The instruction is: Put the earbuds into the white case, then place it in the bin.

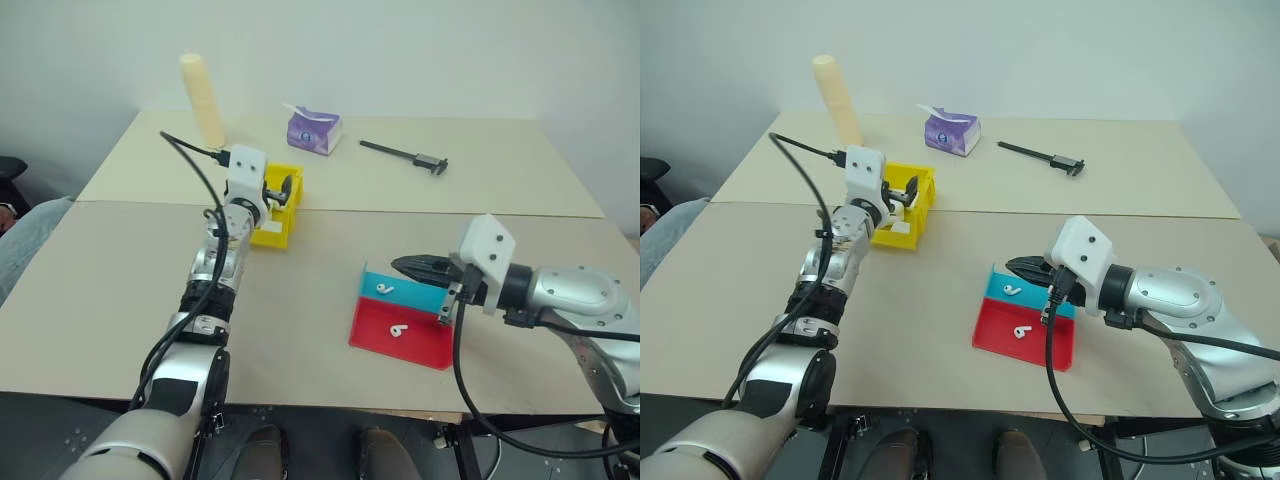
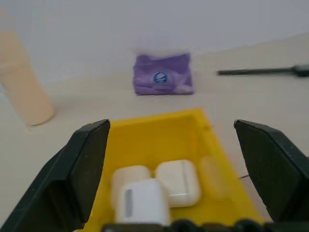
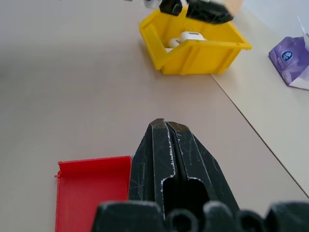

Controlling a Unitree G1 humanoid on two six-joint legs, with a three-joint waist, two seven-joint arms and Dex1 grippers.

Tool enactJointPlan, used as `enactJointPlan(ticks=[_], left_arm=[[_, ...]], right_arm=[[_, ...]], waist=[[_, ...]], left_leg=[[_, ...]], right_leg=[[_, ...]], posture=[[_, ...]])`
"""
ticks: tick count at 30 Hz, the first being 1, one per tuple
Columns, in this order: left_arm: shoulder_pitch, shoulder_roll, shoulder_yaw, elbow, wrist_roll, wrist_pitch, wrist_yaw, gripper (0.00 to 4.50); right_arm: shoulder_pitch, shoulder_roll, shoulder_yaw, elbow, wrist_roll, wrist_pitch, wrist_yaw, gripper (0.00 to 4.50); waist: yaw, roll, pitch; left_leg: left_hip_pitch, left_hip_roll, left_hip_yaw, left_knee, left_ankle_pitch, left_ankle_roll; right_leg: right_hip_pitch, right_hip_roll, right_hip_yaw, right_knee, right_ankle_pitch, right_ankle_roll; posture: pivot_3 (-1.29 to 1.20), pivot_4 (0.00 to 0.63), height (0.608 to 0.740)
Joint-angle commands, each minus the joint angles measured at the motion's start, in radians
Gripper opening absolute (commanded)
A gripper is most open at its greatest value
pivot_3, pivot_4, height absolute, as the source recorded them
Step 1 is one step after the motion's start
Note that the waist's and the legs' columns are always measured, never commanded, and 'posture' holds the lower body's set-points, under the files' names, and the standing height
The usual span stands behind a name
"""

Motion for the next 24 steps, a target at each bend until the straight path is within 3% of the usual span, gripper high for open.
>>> enactJointPlan(ticks=[1,8,16,20,24], left_arm=[[0.131,0.075,0.014,-0.264,-0.135,0.074,-0.196,4.48],[0.394,0.248,0.072,-0.665,-0.295,0.319,-0.283,4.48],[0.704,0.479,0.196,-0.947,-0.374,0.372,-0.410,4.48],[0.851,0.527,0.277,-1.003,-0.400,0.371,-0.441,4.48],[0.880,0.512,0.352,-1.044,-0.466,0.413,-0.390,4.48]], right_arm=[[0.034,-0.040,-0.068,0.026,-0.026,-0.086,0.064,0.00],[0.045,-0.113,-0.098,0.198,-0.078,-0.287,0.244,0.00],[-0.101,-0.136,-0.035,0.456,-0.115,-0.499,0.463,0.00],[-0.196,-0.118,0.015,0.581,-0.146,-0.593,0.549,0.00],[-0.267,-0.088,0.051,0.659,-0.174,-0.644,0.578,0.00]], waist=[[-0.010,0.000,0.000],[-0.020,0.000,0.000],[-0.022,0.000,0.000],[-0.021,0.000,0.000],[-0.015,0.000,0.000]], left_leg=[[0.001,0.000,0.000,0.000,0.000,0.000],[0.006,0.000,-0.001,0.000,0.001,-0.001],[0.008,0.001,-0.002,-0.001,0.000,0.000],[0.010,0.002,-0.001,-0.002,0.000,0.000],[0.010,0.002,0.000,-0.002,0.000,0.000]], right_leg=[[0.000,0.000,0.001,0.000,0.000,0.000],[0.004,0.000,0.001,0.002,0.000,0.000],[0.004,0.000,0.003,0.001,0.000,0.000],[0.005,0.000,0.003,0.001,0.000,-0.001],[0.005,0.000,0.003,0.001,0.000,-0.001]], posture=[[0.00,0.150,0.740],[0.00,0.150,0.740],[0.00,0.150,0.740],[0.00,0.150,0.740],[0.00,0.150,0.740]])
